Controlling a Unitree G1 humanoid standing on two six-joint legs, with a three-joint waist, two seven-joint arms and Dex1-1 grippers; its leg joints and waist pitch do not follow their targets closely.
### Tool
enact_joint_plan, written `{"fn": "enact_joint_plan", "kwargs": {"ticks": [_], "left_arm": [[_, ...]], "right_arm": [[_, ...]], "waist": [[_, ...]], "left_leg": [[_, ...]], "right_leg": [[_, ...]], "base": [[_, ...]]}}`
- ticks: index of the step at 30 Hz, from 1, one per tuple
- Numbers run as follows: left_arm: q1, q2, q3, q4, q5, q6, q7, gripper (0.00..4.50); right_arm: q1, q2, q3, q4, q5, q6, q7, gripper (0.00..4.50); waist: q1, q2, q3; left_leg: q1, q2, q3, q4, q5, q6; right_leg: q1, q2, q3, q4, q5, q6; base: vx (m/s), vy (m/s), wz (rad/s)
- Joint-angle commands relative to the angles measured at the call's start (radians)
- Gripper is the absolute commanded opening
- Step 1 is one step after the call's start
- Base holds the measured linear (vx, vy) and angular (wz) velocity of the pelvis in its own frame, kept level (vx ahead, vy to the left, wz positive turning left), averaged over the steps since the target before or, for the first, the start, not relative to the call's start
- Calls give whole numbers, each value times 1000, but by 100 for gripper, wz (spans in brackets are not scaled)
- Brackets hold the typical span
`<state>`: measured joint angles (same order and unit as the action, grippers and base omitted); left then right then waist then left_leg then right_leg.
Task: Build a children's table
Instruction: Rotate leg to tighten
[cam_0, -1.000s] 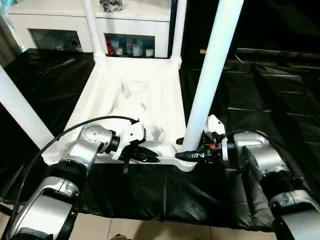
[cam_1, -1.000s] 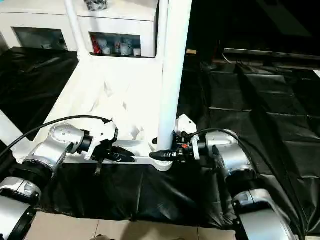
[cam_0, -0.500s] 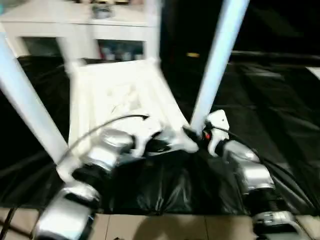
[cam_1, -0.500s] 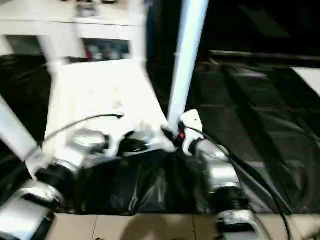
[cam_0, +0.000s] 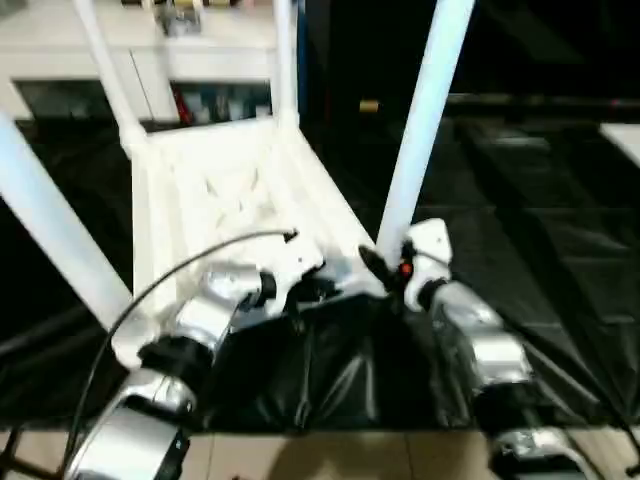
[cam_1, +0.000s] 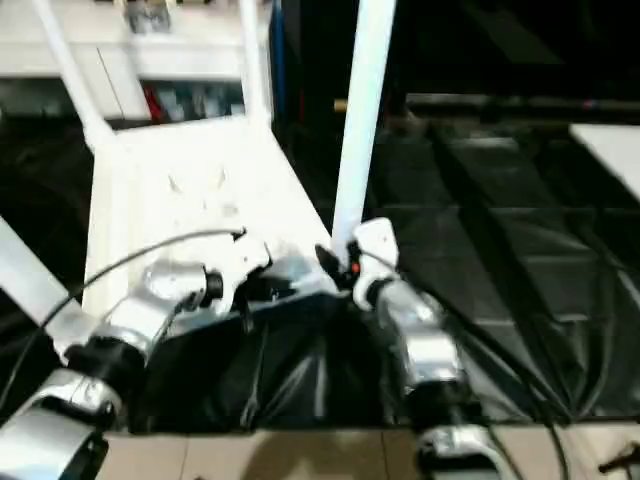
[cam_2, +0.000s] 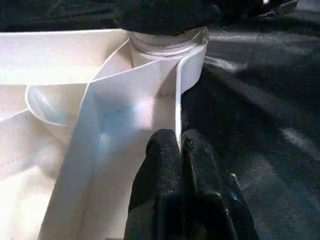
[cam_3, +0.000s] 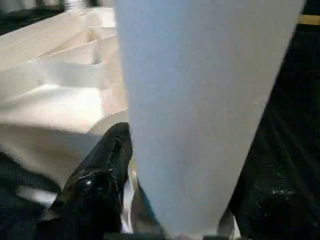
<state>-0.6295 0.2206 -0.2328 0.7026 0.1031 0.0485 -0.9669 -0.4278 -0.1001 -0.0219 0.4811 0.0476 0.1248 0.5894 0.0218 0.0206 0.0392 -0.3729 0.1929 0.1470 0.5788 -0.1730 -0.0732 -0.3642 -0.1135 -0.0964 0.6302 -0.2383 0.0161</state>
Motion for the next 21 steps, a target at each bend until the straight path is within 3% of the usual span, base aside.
{"fn": "enact_joint_plan", "kwargs": {"ticks": [1, 2, 4, 5, 8, 10, 11, 13, 21], "left_arm": [[-11, 1, 10, 20, -10, -15, 8, 0], [-12, 15, 12, 24, -15, -27, -13, 0], [-10, 47, 7, 30, -18, -61, -60, 0], [-10, 47, 7, 30, -18, -61, -60, 0], [1, 75, -4, 25, -25, -92, -115, 0], [9, 88, -6, 22, -33, -106, -144, 0], [12, 95, -5, 20, -40, -114, -161, 0], [13, 103, -1, 21, -47, -126, -177, 0], [18, 111, 17, 27, -74, -152, -187, 0]], "right_arm": [[20, 8, 71, 6, 10, 11, 80, 309], [26, -34, 76, -14, 20, 5, 148, 309], [44, -124, 82, -59, 50, 0, 289, 309], [44, -124, 82, -59, 50, 0, 289, 309], [75, -219, 87, -115, 91, 18, 427, 309], [93, -277, 87, -145, 109, 22, 494, 309], [100, -307, 82, -156, 118, 23, 525, 309], [105, -348, 68, -170, 130, 20, 567, 309], [121, -379, 68, -259, 181, 57, 611, 309]], "waist": [[0, -13, -62], [3, -15, -63], [10, -17, -61], [12, -18, -60], [15, -23, -59], [20, -21, -59], [18, -23, -59], [20, -25, -57], [26, -27, -60]], "left_leg": [[-11, 21, 2, -55, -42, 97], [-6, 22, 6, -50, -49, 123], [-7, 25, 12, -49, -75, 155], [-7, 26, 13, -48, -84, 160], [-9, 29, 16, -50, -110, 151], [-5, 35, 18, -47, -101, 160], [-9, 36, 22, -46, -110, 157], [-5, 38, 25, -46, -127, 149], [-2, 39, 28, -43, -91, 154]], "right_leg": [[43, -31, 46, -68, 92, -242], [42, -32, 48, -67, 132, -270], [42, -33, 48, -71, 119, -285], [42, -34, 49, -72, 106, -284], [45, -35, 48, -75, 32, -276], [40, -35, 51, -71, 65, -284], [40, -34, 48, -70, 55, -284], [35, -34, 49, -73, 30, -289], [32, -33, 51, -66, 62, -298]], "base": [[0, 0, 0], [0, 0, 0], [0, 0, 0], [0, 0, 0], [0, 0, 0], [0, 0, 0], [0, 0, 0], [0, 0, 0], [0, 0, 0]]}}
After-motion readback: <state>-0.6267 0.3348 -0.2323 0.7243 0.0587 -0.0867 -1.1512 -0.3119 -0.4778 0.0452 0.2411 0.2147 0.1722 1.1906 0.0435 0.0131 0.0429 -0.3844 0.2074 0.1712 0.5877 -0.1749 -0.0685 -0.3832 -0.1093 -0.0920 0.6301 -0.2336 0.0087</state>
